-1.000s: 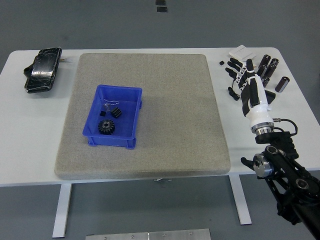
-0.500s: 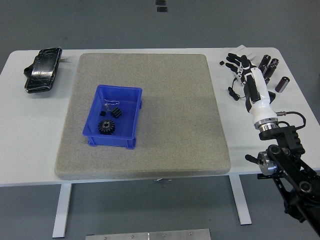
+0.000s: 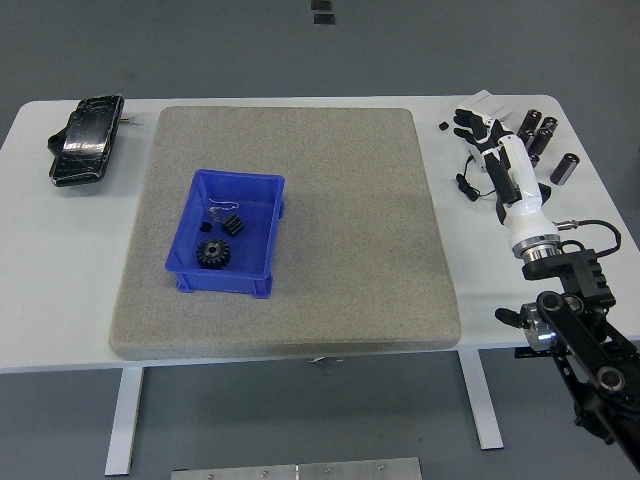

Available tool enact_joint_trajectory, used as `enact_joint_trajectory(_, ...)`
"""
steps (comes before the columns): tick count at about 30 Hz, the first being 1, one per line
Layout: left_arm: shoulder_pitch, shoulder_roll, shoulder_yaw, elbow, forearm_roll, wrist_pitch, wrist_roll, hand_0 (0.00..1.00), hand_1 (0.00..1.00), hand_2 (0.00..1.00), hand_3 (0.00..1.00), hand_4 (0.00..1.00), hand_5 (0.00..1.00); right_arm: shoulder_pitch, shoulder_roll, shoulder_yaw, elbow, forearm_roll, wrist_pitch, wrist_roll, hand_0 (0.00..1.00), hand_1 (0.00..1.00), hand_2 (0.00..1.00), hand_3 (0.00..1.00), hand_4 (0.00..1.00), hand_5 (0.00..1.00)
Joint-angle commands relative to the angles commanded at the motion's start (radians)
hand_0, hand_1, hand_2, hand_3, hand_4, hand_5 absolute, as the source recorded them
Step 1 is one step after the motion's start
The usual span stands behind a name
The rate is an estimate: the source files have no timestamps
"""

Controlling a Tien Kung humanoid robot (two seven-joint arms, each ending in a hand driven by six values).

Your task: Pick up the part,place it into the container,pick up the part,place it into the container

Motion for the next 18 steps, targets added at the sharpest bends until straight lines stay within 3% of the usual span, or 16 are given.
enact_joint_trajectory(18, -0.002, 0.012, 0.012, 0.000, 0.000, -0.002, -0.001, 0.674, 0.651, 0.628, 0.619, 0.685, 0.555, -0.015, -0.003, 0.030, 0.032, 0.043, 0.009, -0.008, 0.910, 0.814, 0.818, 0.802, 0.964, 0.903)
